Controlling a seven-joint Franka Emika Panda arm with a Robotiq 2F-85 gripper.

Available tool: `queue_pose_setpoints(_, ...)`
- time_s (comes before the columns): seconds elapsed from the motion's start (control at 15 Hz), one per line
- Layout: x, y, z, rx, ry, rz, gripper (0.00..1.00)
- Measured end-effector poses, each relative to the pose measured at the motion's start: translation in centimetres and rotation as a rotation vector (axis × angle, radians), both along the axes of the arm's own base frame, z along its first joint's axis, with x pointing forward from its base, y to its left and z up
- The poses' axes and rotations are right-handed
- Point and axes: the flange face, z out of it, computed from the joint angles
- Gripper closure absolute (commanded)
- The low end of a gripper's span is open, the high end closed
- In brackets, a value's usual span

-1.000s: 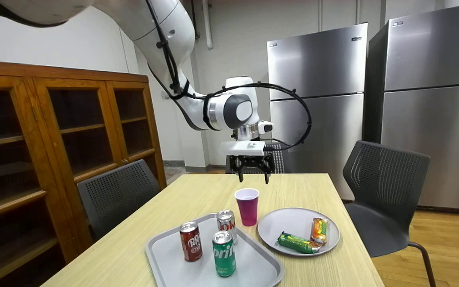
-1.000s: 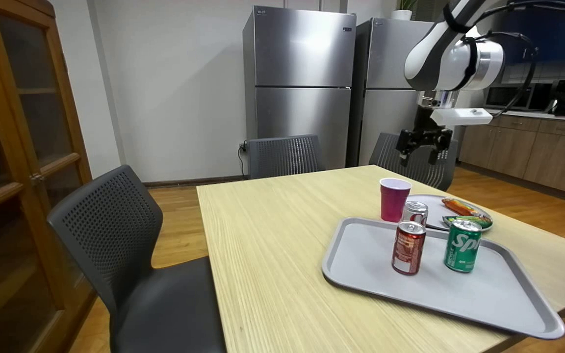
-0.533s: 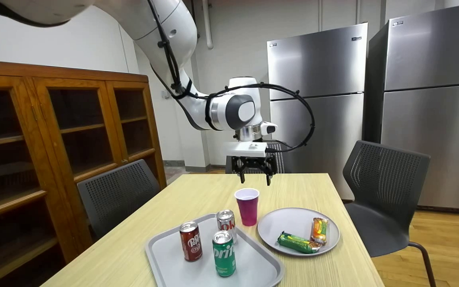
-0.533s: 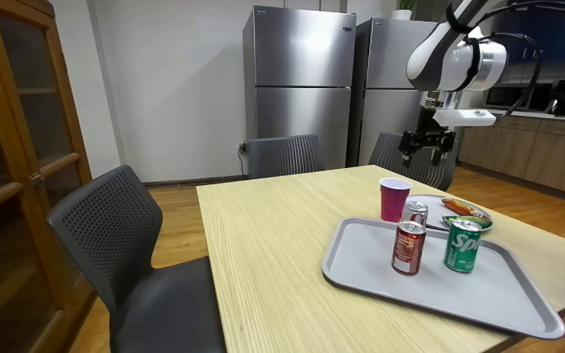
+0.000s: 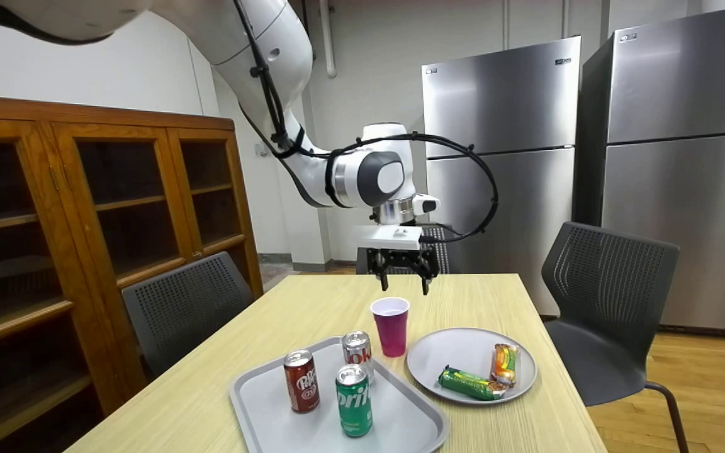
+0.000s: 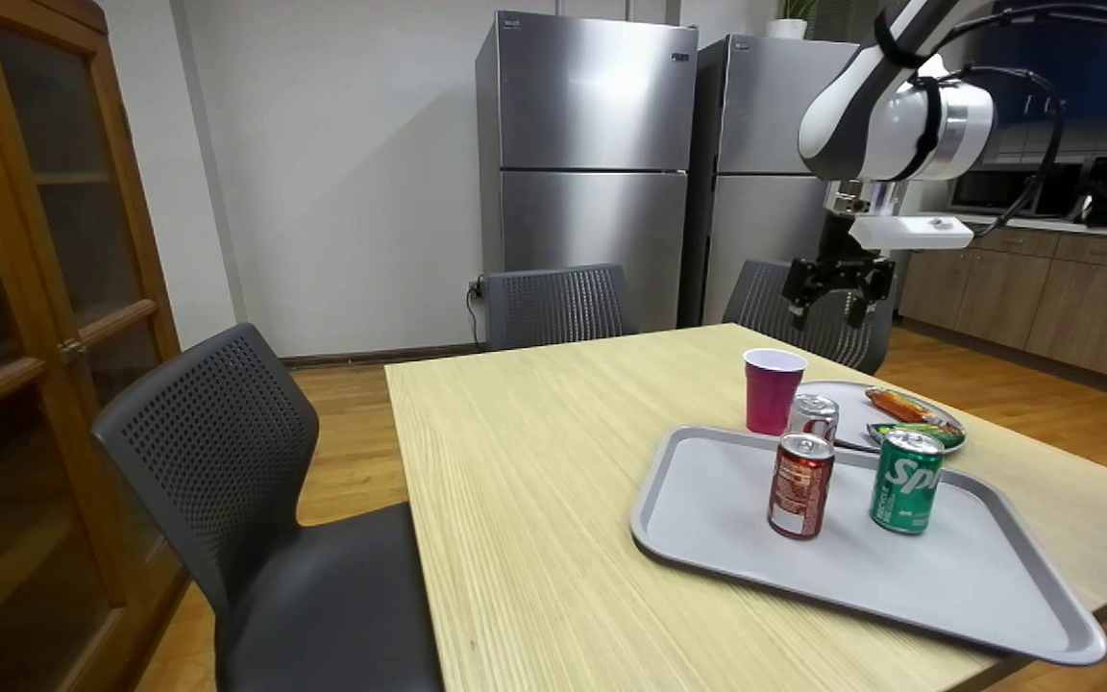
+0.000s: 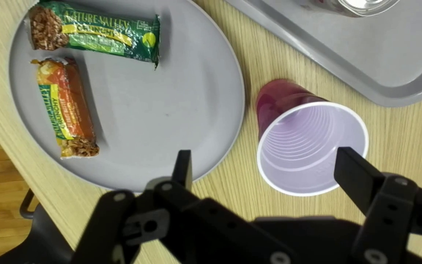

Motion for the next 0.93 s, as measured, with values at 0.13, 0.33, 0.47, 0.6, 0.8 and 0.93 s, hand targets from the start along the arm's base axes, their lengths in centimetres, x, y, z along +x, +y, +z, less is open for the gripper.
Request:
queue_pose_setpoints(0.13,-0.3,-0.8,-0.1,-0.004,-0.006,-0.059,0.00)
queue_pose_setpoints(0.33,-0.8,-2.4,0.1,-0.012,-0.021,-0.168,0.00)
queue_pose_setpoints(0.47,-1.2,-3.6,0.1,-0.014,-0.023,-0.251,0.00)
queue_pose_setpoints(0.6,-1.7,-4.9,0.0,-0.020,-0.022,-0.344,0.00)
queue_pose_setpoints(0.8,-2.4,-6.4,-0.6,-0.027,-0.016,-0.482,0.00)
queue_pose_setpoints(0.93,-2.9,-7.1,-1.3,-0.027,-0.006,-0.563,0.00)
